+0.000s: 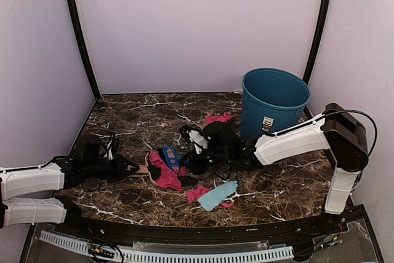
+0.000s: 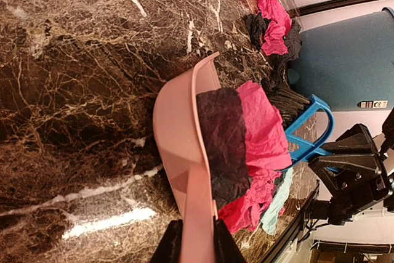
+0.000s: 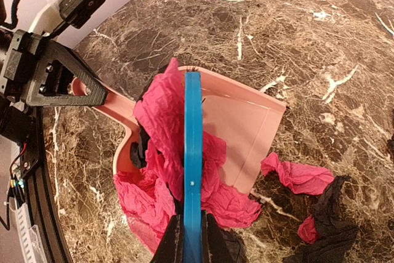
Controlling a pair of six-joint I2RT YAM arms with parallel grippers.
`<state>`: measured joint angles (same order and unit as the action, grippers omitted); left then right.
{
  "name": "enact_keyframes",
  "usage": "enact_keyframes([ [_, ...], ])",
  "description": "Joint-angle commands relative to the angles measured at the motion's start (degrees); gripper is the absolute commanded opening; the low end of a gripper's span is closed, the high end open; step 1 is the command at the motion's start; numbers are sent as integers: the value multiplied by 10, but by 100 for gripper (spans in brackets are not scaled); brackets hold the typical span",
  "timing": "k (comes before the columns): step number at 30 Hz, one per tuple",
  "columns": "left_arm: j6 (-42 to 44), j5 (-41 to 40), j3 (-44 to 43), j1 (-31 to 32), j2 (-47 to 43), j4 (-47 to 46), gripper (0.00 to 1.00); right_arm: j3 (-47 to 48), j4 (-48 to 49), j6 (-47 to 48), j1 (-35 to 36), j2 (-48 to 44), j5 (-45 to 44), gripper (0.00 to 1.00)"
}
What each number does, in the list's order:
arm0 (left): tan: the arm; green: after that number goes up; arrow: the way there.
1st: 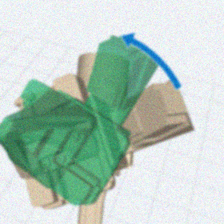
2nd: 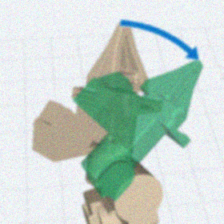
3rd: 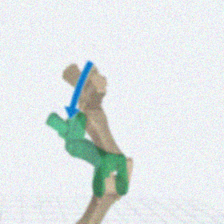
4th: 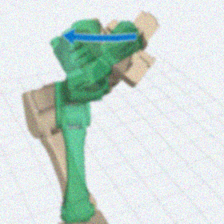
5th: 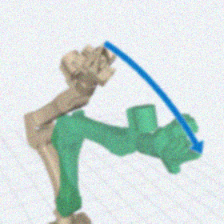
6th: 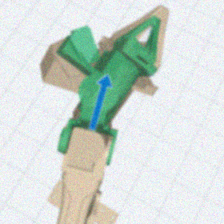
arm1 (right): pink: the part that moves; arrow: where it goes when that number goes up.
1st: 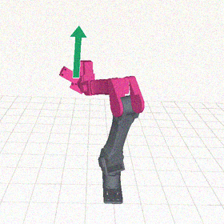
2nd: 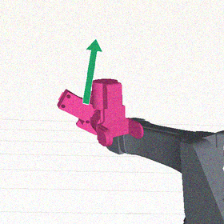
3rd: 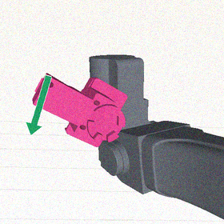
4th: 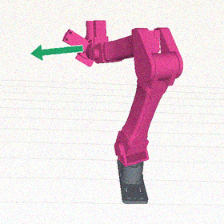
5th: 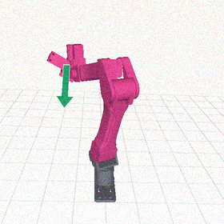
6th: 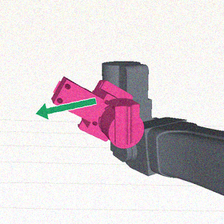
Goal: Sweep away the paper scraps from the table
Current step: Sweep the paper scraps into the dustpan.
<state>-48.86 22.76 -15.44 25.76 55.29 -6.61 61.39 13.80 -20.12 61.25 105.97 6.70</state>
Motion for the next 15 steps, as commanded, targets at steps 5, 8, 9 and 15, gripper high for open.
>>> enact_keyframes([
  [5, 0, -11, 23, 1, -13, 26, 0, 11, 12, 28, 6, -35, 5, 0],
  [8, -16, -12, 26, 1, -29, 15, 0, 12, 3, 38, 5, -57, -19, 0],
  [9, -20, -13, 27, 1, -33, 14, 0, 13, -1, 41, 5, -63, -38, 0],
  [15, -30, -27, 26, 1, -55, 30, 0, 29, -69, 42, 5, -83, -157, 0],
])
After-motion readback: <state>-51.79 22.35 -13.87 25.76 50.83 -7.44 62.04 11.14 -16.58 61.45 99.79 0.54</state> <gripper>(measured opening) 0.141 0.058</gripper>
